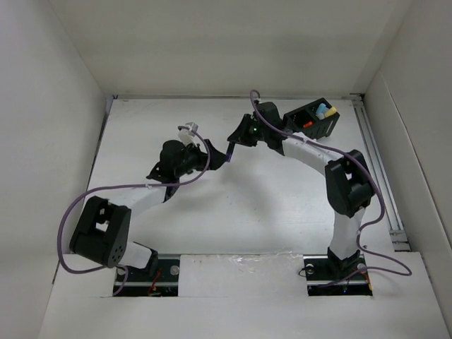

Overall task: Sort the stationery into containers
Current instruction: Place the pen in the storage box.

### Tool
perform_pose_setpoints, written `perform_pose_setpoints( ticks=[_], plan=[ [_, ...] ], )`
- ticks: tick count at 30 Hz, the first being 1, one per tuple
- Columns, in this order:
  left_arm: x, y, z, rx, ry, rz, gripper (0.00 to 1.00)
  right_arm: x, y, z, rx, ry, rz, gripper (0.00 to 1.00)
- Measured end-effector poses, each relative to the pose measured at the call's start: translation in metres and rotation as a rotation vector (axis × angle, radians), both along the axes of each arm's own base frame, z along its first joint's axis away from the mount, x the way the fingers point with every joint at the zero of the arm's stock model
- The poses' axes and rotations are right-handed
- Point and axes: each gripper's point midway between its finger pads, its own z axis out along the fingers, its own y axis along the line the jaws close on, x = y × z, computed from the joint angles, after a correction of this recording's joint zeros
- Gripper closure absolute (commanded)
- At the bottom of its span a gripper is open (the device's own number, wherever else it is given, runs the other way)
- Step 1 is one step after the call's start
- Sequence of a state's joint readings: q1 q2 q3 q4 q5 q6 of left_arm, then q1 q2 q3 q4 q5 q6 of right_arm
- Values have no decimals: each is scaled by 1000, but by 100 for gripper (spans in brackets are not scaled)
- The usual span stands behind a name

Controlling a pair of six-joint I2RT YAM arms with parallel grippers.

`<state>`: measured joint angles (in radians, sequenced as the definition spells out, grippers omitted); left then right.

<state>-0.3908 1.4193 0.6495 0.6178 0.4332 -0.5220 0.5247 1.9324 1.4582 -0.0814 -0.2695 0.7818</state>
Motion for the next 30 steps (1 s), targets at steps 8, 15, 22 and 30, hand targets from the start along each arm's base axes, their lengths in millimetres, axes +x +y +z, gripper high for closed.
perform_pose_setpoints(
  ticks=[8, 15, 22, 30],
  plan=[
    [9, 29, 41, 26, -112, 173, 19, 51, -101, 24, -84, -72, -326, 100],
    [18, 65, 5, 139, 6, 383, 34, 64, -275, 120, -207, -291, -920, 100],
    [17, 101, -38, 272, 150, 559, 39, 67, -329, 124, -330, -316, -1152, 100],
    [25, 128, -59, 368, 229, 694, 42, 87, -335, 66, -509, -218, -1157, 100]
  ],
)
